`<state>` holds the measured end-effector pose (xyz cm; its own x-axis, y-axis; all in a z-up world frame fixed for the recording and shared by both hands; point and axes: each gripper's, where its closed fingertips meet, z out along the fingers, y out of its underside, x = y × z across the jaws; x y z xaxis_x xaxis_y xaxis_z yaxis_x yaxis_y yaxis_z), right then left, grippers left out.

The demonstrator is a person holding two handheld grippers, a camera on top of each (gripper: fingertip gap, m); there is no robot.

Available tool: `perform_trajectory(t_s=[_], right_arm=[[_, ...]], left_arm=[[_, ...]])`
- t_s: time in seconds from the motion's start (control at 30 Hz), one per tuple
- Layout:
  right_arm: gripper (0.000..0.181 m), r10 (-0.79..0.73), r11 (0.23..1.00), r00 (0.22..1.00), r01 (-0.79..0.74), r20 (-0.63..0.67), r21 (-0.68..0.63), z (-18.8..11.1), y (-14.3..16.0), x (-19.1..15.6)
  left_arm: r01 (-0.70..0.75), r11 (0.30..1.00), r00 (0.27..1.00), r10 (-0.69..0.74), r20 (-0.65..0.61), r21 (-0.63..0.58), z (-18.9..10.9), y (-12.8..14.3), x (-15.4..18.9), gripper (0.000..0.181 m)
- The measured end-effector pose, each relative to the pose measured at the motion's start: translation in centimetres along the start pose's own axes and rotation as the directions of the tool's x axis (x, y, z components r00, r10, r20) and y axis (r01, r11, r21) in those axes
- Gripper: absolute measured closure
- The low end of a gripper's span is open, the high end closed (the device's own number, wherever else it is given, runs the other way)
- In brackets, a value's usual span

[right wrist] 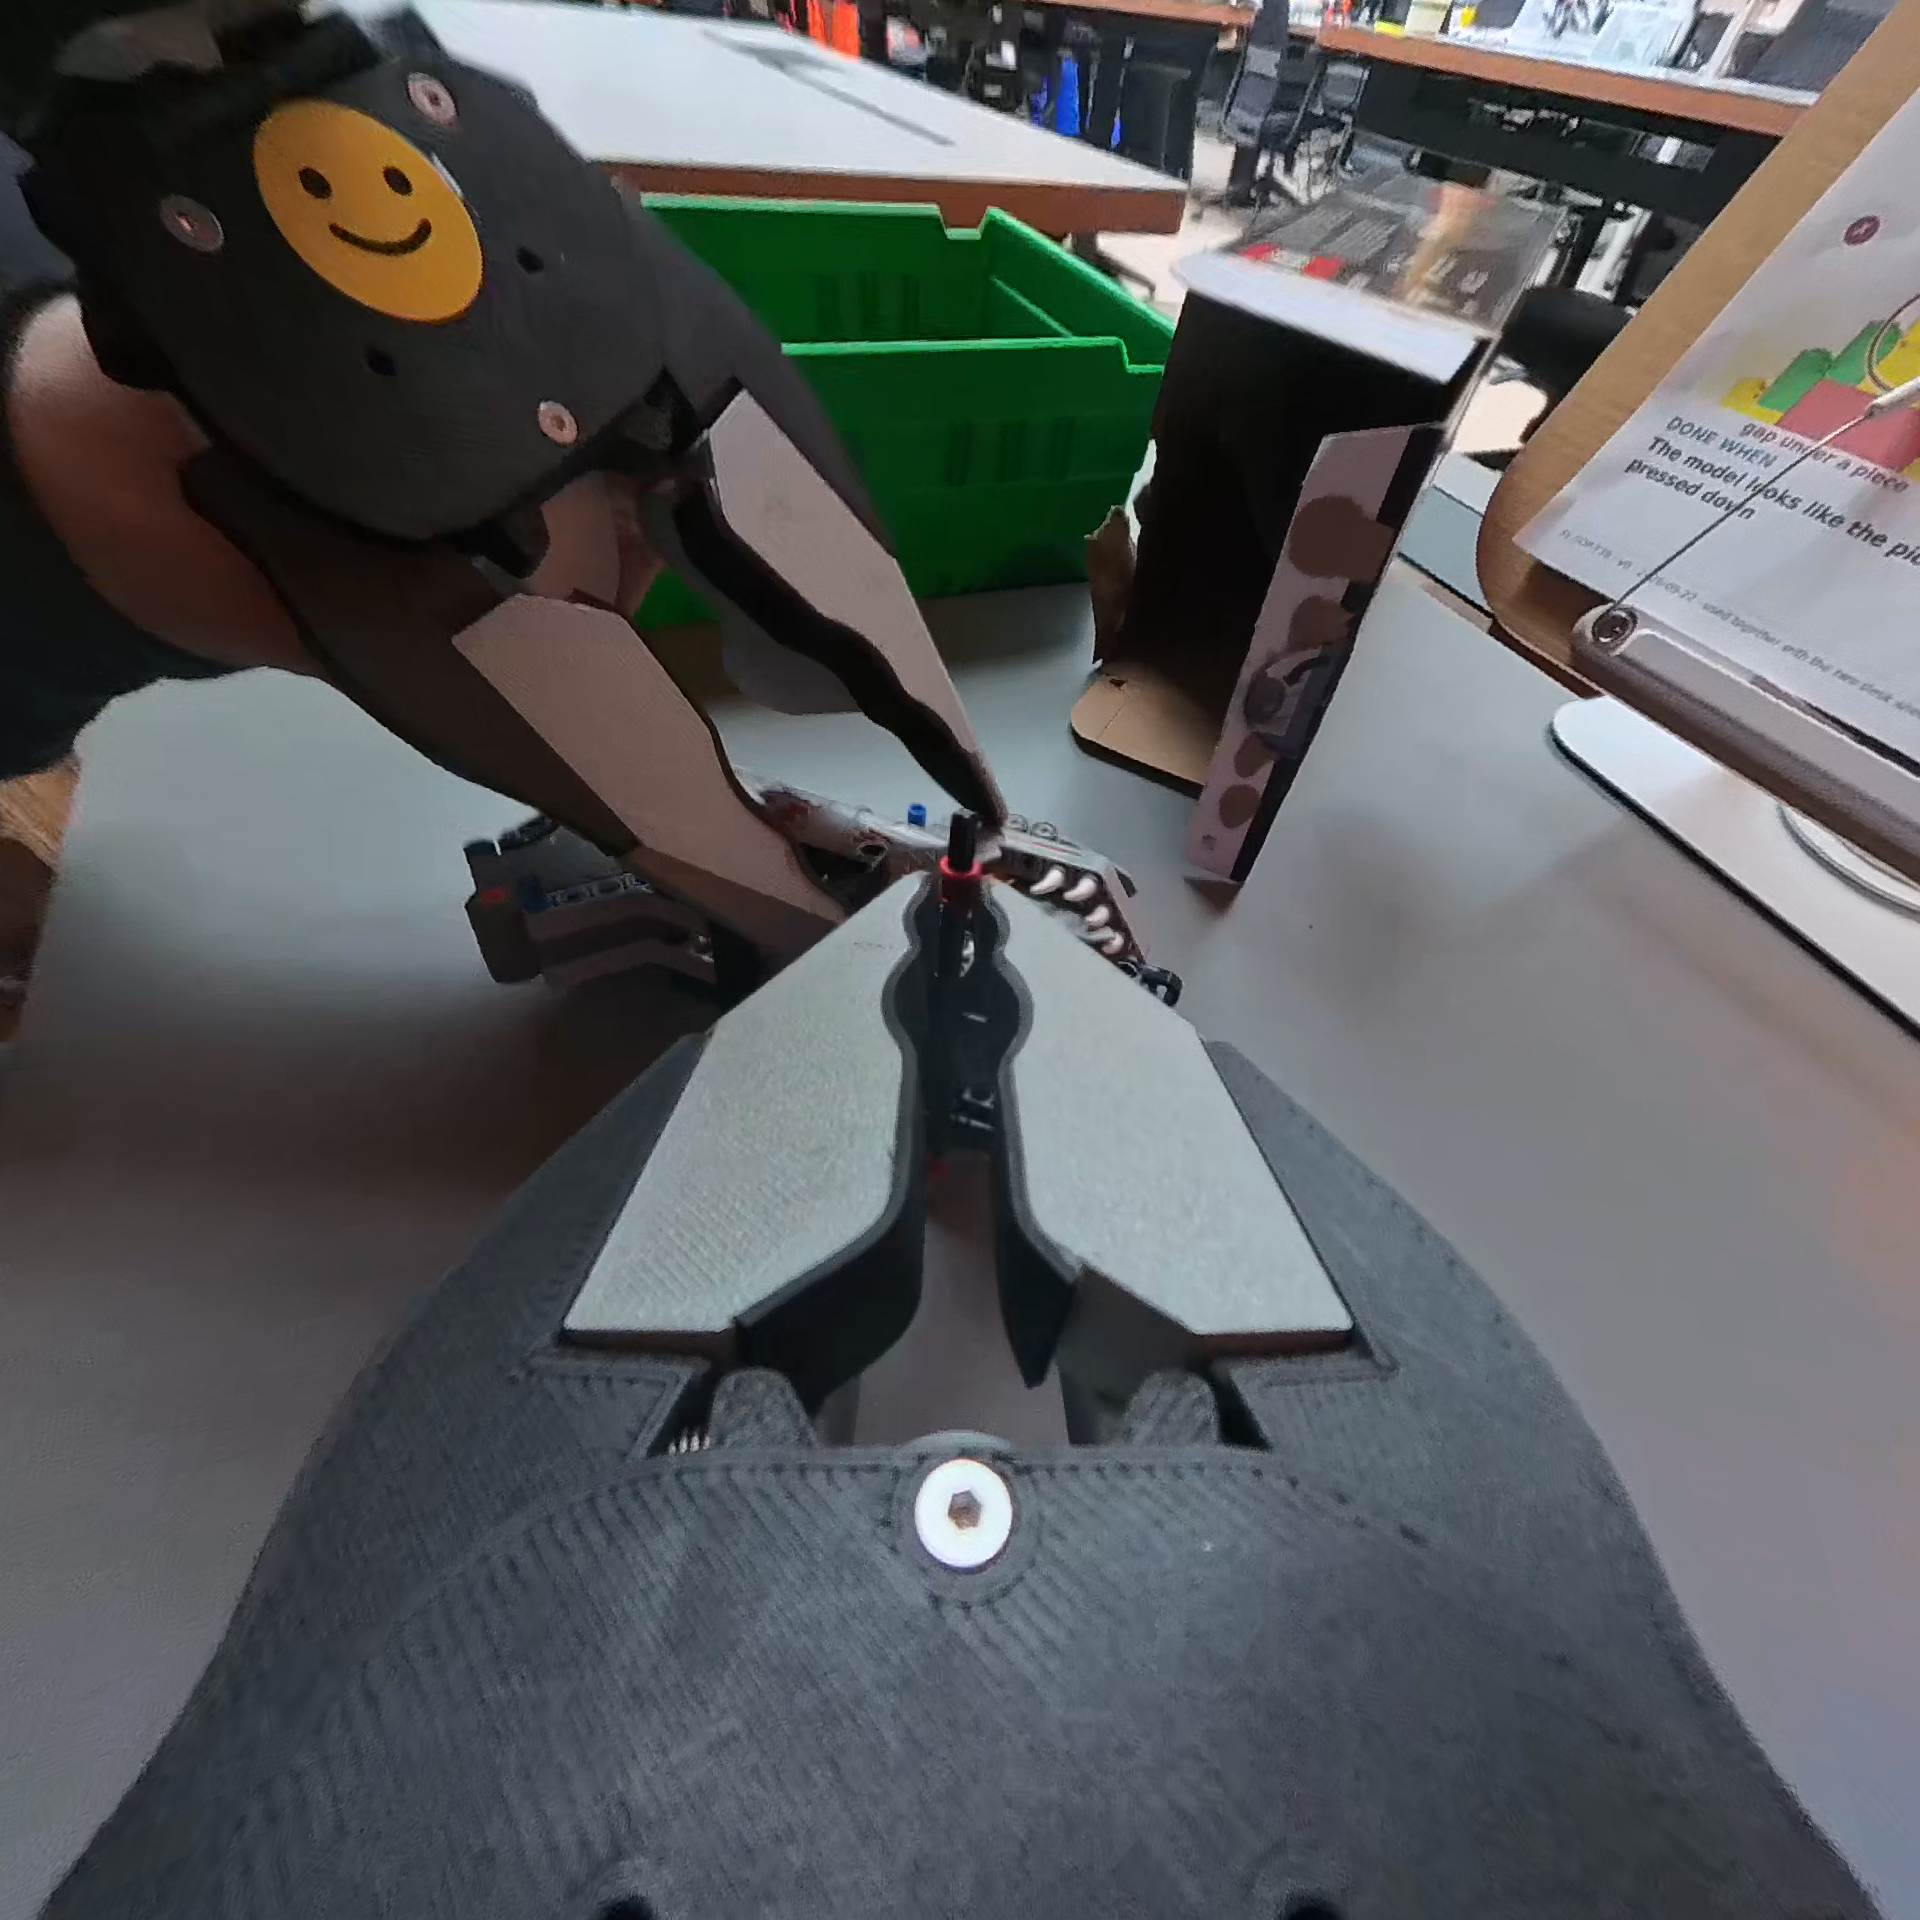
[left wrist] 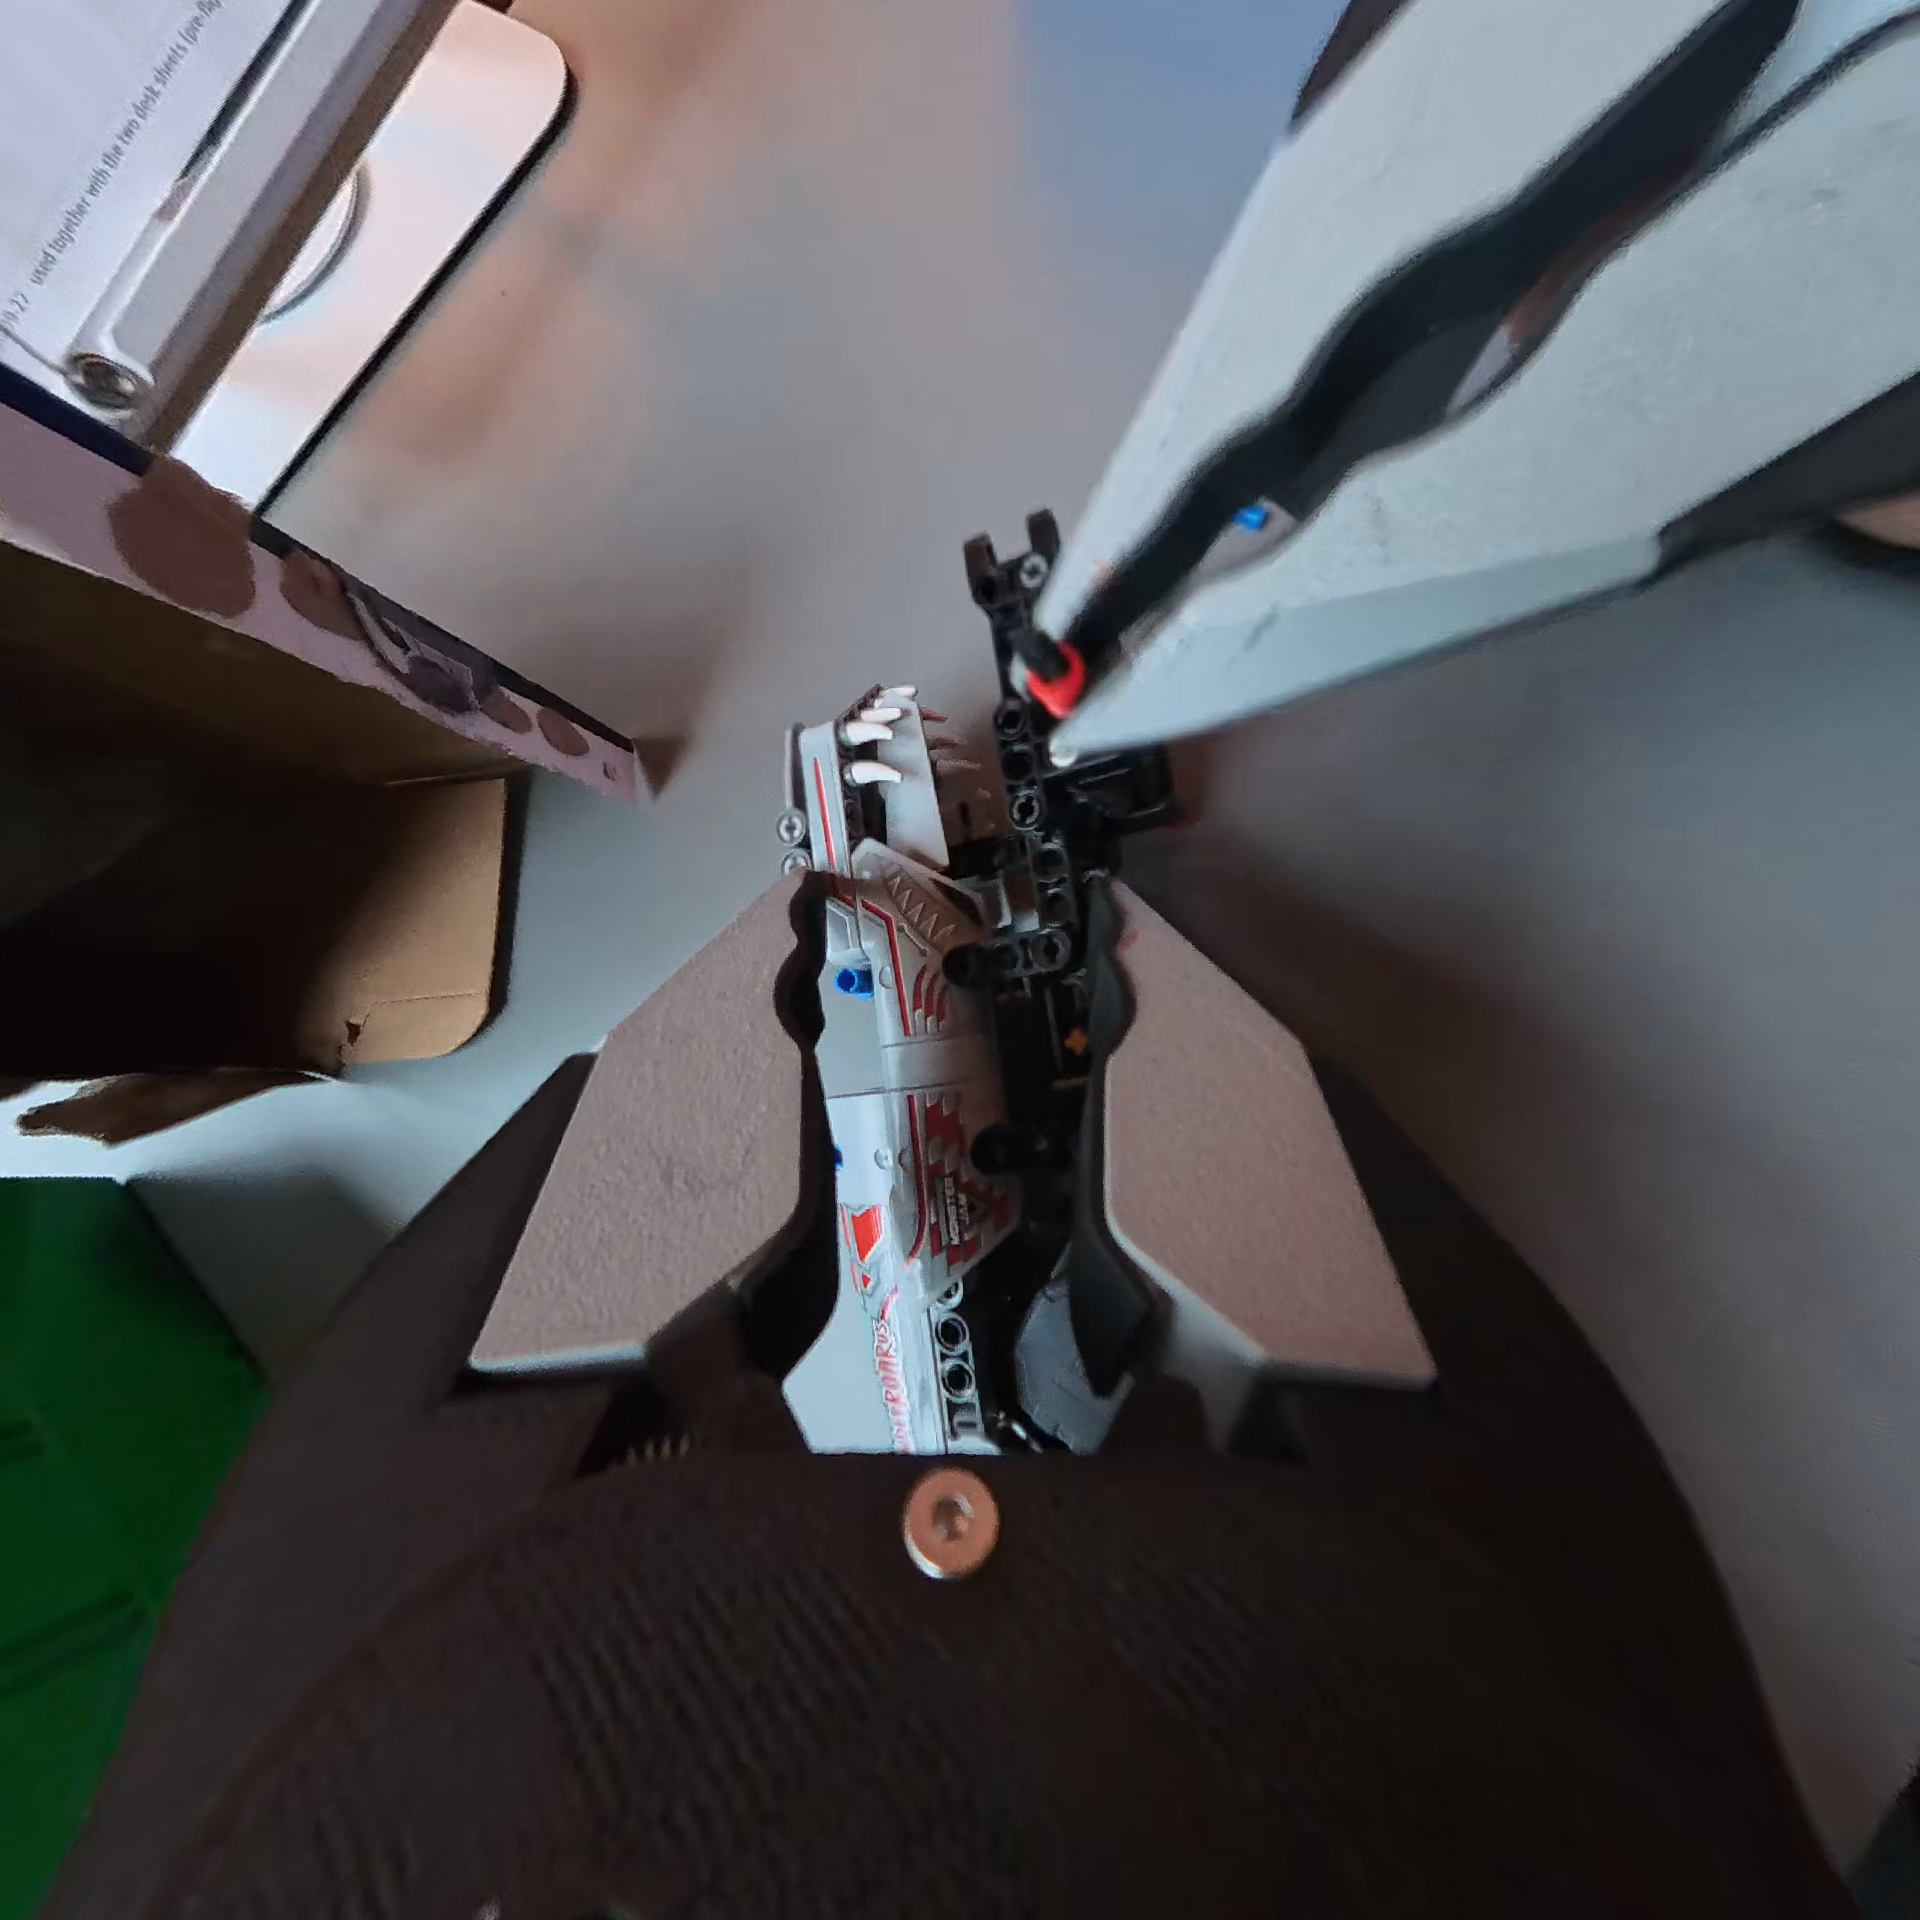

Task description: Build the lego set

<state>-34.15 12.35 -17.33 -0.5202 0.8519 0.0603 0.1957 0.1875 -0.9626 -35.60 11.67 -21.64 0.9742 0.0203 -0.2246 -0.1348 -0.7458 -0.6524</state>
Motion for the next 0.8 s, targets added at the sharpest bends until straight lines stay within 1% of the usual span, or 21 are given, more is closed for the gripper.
perform_trajectory(t_s=[0.03,0.07,0.1,0.13,0.2,0.27,0.37,0.43,0.47,0.53,0.6,0.67,0.7,0.77,0.8], right_arm=[[0.178,0.041,0.992,0.999,-0.043,0.02,0.123,-0.8,-1.9,0.0],[0.179,0.102,0.965,0.994,-0.11,0.047,0.236,-2.0,-4.1,0.5],[0.18,0.15,0.938,0.986,-0.163,0.065,0.306,-3.2,-5.5,1.2],[0.181,0.175,0.916,0.983,-0.183,0.057,0.356,-4.0,-6.4,2.2],[0.179,0.191,0.912,0.981,-0.188,0.027,0.365,-4.7,-6.3,3.6],[0.179,0.196,0.9,0.98,-0.187,0.017,0.395,-5.5,-6.1,4.0],[0.179,0.122,0.907,0.99,-0.085,-0.065,0.413,-7.0,-6.4,4.1],[0.179,0.094,0.934,0.984,-0.034,-0.15,0.357,-7.2,-5.4,4.8],[0.179,0.097,0.945,0.979,-0.034,-0.182,0.324,-7.1,-4.9,5.2],[0.179,0.123,0.965,0.973,-0.071,-0.195,0.252,-6.4,-3.5,5.8],[0.178,0.151,0.981,0.974,-0.127,-0.169,0.149,-5.2,-1.7,5.8],[0.178,0.183,0.983,0.972,-0.179,-0.145,0.038,-4.1,0.3,5.7],[0.178,0.2,0.979,0.97,-0.204,-0.141,-0.016,-3.7,1.4,5.7],[0.177,0.248,0.96,0.965,-0.256,-0.085,-0.113,-2.8,3.2,4.9],[0.174,0.273,0.95,0.96,-0.279,-0.063,-0.139,-2.5,3.6,4.5]], left_arm=[[-0.02,1.0,1.0,0.02,-0.002,-0.006,0.1,0.2,0.3,0.133],[-0.059,0.998,0.998,0.06,0.013,-0.011,0.1,0.2,0.6,0.132],[-0.083,0.996,0.996,0.084,0.036,-0.024,0.1,0.2,0.7,0.132],[-0.089,0.996,0.995,0.09,0.042,-0.03,0.0,0.2,0.8,0.133],[-0.088,0.996,0.995,0.089,0.054,-0.022,0.0,0.2,0.9,0.133],[-0.098,0.995,0.994,0.098,0.057,-0.004,-0.2,0.3,0.9,0.134],[-0.133,0.991,0.988,0.135,0.078,-0.031,-0.7,1.2,0.2,0.135],[-0.154,0.986,0.982,0.16,0.102,-0.063,-1.1,2.2,-0.7,0.136],[-0.139,0.988,0.983,0.146,0.108,-0.07,-1.4,2.6,-1.3,0.136],[-0.085,0.994,0.992,0.09,0.087,-0.066,-1.9,3.2,-1.9,0.136],[-0.034,0.998,0.997,0.038,0.071,-0.061,-2.3,3.7,-2.4,0.137],[-0.017,0.998,0.997,0.021,0.069,-0.057,-2.7,4.0,-2.5,0.142],[-0.011,0.999,0.997,0.014,0.07,-0.051,-3.0,4.0,-2.5,0.146],[-0.002,0.999,0.997,0.005,0.073,-0.035,-3.4,3.9,-2.3,0.152],[0.004,1.0,0.997,-0.002,0.076,-0.026,-3.6,3.9,-2.2,0.152]])
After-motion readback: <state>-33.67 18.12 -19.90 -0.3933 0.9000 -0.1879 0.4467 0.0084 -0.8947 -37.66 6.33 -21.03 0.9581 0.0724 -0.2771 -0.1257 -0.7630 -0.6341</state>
